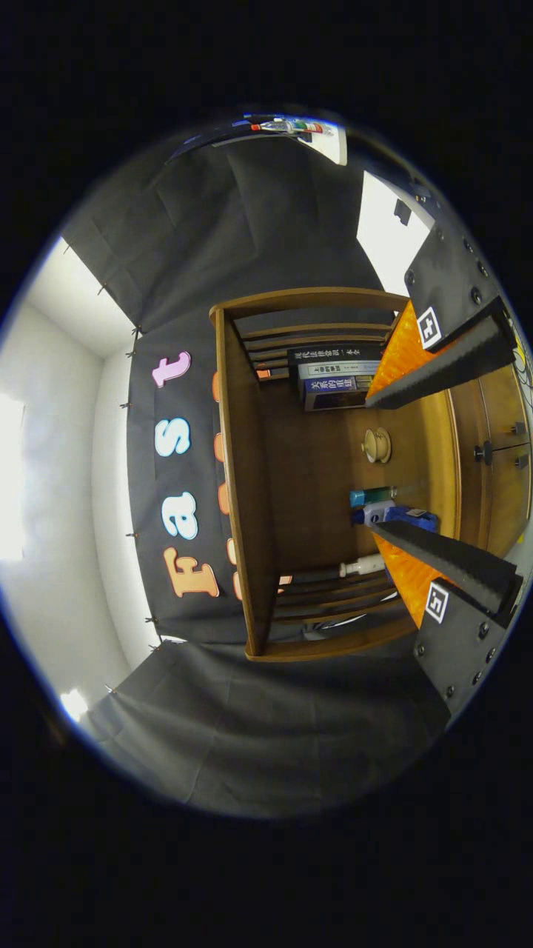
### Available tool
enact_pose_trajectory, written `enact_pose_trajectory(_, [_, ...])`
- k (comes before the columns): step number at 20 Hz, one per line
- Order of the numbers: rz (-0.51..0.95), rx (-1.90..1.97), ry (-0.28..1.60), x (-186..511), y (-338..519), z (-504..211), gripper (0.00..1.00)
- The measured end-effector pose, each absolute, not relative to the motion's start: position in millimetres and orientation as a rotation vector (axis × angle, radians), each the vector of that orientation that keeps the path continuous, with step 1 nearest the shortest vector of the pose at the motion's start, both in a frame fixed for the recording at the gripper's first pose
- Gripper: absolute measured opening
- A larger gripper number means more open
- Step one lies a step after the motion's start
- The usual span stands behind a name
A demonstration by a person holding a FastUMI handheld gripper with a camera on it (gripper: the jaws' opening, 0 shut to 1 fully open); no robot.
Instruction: Pull open the drawer, take out the items inside it, and place them on the countertop above the cabinet.
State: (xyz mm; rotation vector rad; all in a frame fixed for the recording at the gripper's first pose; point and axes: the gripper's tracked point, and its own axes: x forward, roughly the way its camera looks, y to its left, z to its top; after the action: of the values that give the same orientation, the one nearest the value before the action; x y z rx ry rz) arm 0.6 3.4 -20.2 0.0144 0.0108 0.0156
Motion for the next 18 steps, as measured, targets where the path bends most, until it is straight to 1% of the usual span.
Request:
enact_pose_trajectory(5, [0.018,0.027,0.025,10,7,-58,0.98])
enact_pose_trajectory(13, [-0.006,0.094,0.106,24,-11,-178,0.98])
enact_pose_trajectory(18, [-0.034,0.008,0.151,37,-34,-247,0.98])
